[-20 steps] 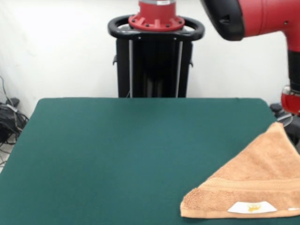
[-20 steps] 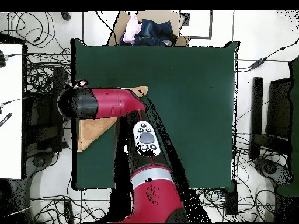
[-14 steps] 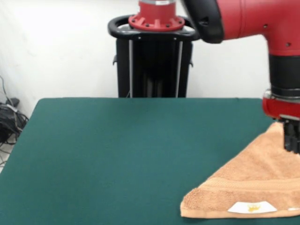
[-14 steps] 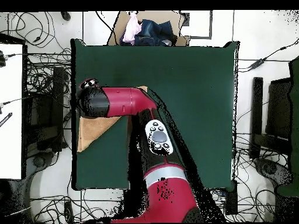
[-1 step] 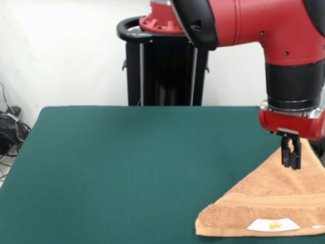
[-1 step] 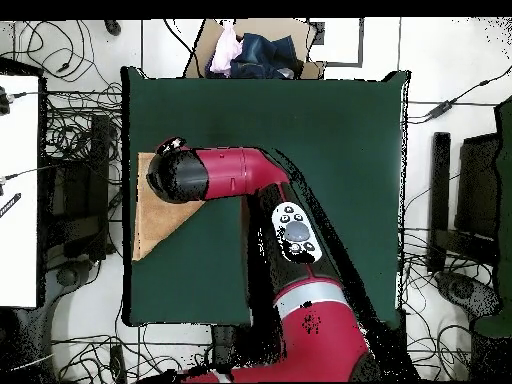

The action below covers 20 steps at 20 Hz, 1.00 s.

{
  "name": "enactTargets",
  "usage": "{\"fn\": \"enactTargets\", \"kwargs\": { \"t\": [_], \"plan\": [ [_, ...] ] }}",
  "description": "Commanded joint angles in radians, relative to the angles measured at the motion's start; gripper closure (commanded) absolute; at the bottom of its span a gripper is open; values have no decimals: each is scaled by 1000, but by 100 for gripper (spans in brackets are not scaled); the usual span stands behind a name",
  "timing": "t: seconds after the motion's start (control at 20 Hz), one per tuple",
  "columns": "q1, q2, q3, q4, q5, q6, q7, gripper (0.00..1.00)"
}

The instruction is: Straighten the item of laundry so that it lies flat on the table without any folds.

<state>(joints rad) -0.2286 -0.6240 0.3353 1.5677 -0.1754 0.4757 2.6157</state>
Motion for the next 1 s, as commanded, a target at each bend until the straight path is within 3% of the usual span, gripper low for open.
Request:
{"fn": "enactTargets", "kwargs": {
  "t": [0.05, 0.35, 1.0],
  "plan": [
    [-21, 72, 90, 83, -121, 35, -230, 100],
    [-38, 97, 95, 81, -189, 6, -222, 100],
    [-86, 91, 150, 79, -248, 49, -227, 100]
  ]
}}
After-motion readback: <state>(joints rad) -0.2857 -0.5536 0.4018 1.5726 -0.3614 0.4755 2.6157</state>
